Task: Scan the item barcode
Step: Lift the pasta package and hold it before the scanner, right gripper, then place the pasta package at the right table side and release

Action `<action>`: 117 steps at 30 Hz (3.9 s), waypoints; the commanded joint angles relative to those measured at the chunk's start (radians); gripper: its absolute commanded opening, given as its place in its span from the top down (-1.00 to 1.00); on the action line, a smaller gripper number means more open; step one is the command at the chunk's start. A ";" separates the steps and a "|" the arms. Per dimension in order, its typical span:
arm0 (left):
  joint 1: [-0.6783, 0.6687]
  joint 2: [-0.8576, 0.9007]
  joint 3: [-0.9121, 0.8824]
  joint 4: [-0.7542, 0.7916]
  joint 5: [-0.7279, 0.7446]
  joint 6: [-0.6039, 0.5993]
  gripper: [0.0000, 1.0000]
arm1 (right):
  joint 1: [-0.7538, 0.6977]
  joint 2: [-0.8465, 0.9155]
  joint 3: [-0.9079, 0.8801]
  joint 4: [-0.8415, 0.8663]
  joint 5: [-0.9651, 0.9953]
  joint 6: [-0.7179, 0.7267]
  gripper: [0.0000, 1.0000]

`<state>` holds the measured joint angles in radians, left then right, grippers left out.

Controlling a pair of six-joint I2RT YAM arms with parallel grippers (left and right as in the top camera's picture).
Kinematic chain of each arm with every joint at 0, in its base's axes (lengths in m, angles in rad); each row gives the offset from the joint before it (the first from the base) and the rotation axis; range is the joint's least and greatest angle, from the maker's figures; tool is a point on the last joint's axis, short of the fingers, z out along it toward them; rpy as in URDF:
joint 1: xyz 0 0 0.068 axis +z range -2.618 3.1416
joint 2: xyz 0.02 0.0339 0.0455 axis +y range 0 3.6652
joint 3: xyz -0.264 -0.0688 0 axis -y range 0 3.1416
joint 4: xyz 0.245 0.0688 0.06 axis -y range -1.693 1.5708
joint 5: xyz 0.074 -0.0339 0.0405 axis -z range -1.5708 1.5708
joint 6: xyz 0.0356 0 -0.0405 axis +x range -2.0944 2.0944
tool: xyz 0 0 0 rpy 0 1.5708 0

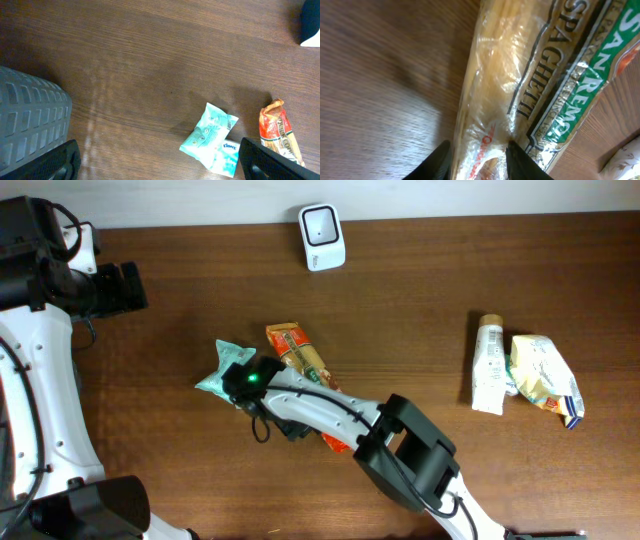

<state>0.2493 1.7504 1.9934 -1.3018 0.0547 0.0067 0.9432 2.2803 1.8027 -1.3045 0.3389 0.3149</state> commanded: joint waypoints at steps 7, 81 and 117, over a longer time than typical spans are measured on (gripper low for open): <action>0.003 -0.005 0.005 -0.002 0.001 0.008 -0.98 | -0.153 -0.004 0.076 -0.026 0.015 0.011 -0.02; 0.002 -0.005 0.005 -0.002 0.001 0.008 -0.98 | -0.492 0.095 0.240 1.279 0.681 -0.774 0.92; 0.002 -0.005 0.005 -0.002 0.001 0.008 -0.98 | -0.479 0.092 0.240 1.054 0.523 -0.742 0.92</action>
<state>0.2493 1.7504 1.9934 -1.3018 0.0544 0.0067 0.4595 2.5412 2.0052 -0.1898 0.8860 -0.6056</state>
